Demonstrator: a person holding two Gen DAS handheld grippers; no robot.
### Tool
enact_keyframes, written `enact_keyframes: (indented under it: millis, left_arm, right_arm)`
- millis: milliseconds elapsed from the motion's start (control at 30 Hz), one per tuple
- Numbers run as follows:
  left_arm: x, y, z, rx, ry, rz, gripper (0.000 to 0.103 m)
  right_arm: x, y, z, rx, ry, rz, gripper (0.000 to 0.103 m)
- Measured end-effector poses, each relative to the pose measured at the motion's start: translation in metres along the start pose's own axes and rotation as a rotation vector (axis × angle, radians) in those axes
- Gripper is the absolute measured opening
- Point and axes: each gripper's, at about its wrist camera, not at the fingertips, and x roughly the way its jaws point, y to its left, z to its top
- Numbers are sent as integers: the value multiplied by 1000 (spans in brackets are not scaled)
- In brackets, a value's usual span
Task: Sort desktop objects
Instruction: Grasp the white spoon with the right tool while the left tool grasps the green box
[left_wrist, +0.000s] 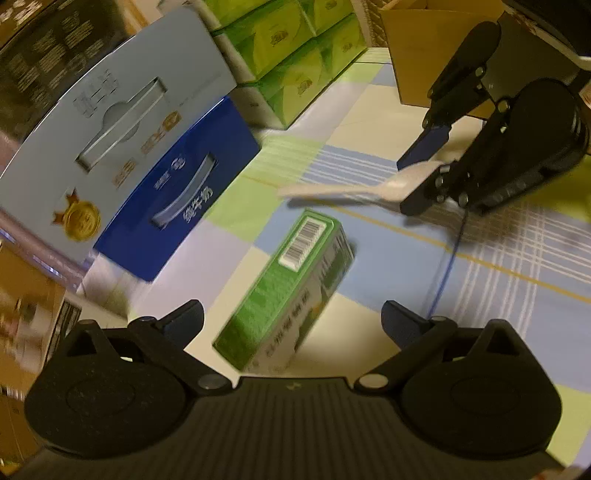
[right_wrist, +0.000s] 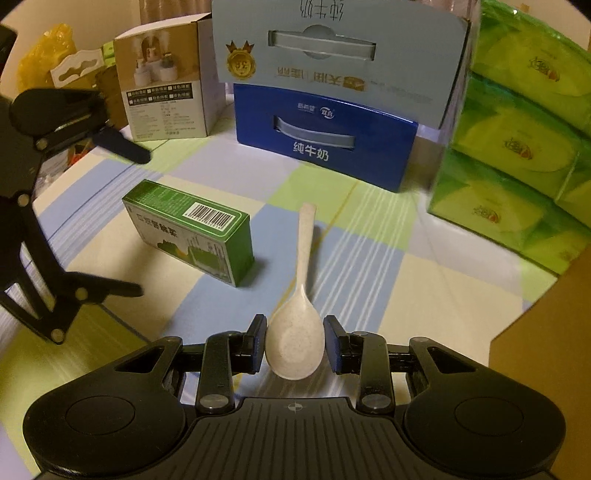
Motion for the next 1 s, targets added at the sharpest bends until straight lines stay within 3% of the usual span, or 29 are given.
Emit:
enact_keyframes:
  millis: [200, 400, 567, 667, 833, 1000]
  left_arm:
    - [26, -3, 7, 28, 37, -12, 99]
    - [33, -3, 6, -26, 76, -49, 81]
    - [32, 0, 2, -70, 135, -67, 40]
    - [30, 4, -1, -150, 153, -86, 25]
    - [17, -4, -4, -316, 182, -108, 25]
    - [-3, -36, -5, -406, 234, -115, 25]
  right_arm:
    - [6, 1, -5, 11, 1, 2, 30]
    - [7, 2, -12, 18, 2, 1, 30]
    - [8, 2, -12, 32, 1, -1, 30]
    - [8, 3, -13, 39, -3, -2, 30]
    - [1, 6, -17, 59, 1, -2, 30]
    - [-17, 15, -30, 81, 16, 3, 30]
